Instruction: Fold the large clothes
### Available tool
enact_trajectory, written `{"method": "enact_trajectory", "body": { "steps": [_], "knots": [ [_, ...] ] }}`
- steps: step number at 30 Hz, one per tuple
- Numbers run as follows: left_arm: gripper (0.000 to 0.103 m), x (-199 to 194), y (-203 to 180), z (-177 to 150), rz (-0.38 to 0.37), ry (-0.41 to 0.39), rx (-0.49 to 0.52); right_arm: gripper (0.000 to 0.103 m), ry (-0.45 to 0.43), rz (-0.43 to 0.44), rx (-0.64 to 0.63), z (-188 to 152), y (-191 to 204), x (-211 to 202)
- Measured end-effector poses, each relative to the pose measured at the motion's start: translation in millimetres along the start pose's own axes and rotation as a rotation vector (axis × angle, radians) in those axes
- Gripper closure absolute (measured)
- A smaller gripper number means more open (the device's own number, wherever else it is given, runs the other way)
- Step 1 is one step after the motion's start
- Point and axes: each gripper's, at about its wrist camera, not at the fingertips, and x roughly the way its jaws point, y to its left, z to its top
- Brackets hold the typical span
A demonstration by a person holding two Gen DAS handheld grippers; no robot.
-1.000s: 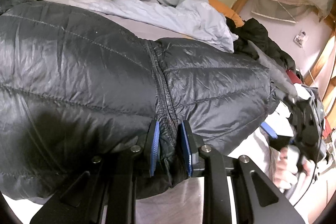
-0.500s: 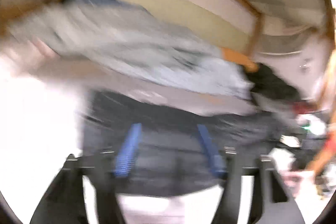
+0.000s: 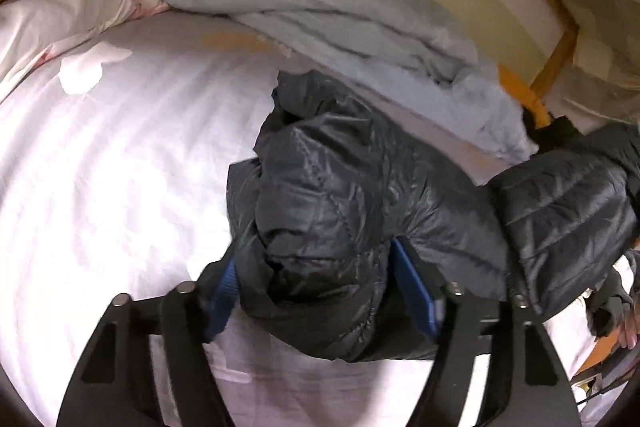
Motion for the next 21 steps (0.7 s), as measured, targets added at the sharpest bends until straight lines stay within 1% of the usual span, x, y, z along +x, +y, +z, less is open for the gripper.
{"method": "enact_trajectory", "body": {
  "steps": [1, 2, 3, 4, 5, 6, 8, 10, 12, 14, 17, 18, 20, 21],
  "knots": [
    [0.038, -1, -3, -1, -0.003, -0.008, 0.008, 0.076, -0.019, 0.007, -0.035, 3, 19, -2],
    [0.038, -5, -5, -1, -0.005, -0.016, 0.014, 0.076, -0.037, -0.007, -0.073, 5, 35, -7],
    [0.038, -9, -6, -2, -0.008, -0.026, 0.019, 0.074, -0.068, -0.074, -0.156, 3, 63, -7],
    [0.038, -15, -7, -2, -0.007, -0.043, 0.023, 0.072, -0.091, -0.121, -0.222, -1, 84, -7],
    [0.039, -21, -5, 3, -0.006, -0.061, 0.026, 0.071, -0.116, -0.151, -0.284, -6, 106, -8],
    [0.04, -28, -6, 7, -0.003, -0.085, 0.029, 0.07, -0.124, -0.153, -0.317, -12, 124, -5],
    [0.04, -48, -6, 13, 0.005, -0.151, 0.046, 0.07, -0.104, -0.107, -0.322, -18, 147, -4],
    [0.04, -73, -7, 18, 0.01, -0.228, 0.064, 0.069, -0.071, -0.013, -0.296, -25, 167, -2],
    [0.039, -92, -6, 23, 0.018, -0.297, 0.072, 0.069, -0.062, 0.028, -0.316, -35, 188, -2],
    [0.039, -108, -4, 26, 0.039, -0.354, 0.076, 0.069, -0.065, 0.032, -0.351, -46, 204, 1],
    [0.039, -121, 0, 28, 0.047, -0.401, 0.087, 0.068, -0.071, -0.012, -0.42, -66, 230, 0],
    [0.039, -123, 2, 29, 0.053, -0.41, 0.085, 0.064, -0.07, -0.012, -0.417, -72, 236, -1],
    [0.039, -127, 9, 30, 0.055, -0.419, 0.067, 0.051, -0.067, 0.039, -0.409, -81, 246, -5],
    [0.039, -127, 12, 31, 0.047, -0.417, 0.056, 0.038, -0.056, 0.081, -0.399, -86, 251, -9]
  ]
}}
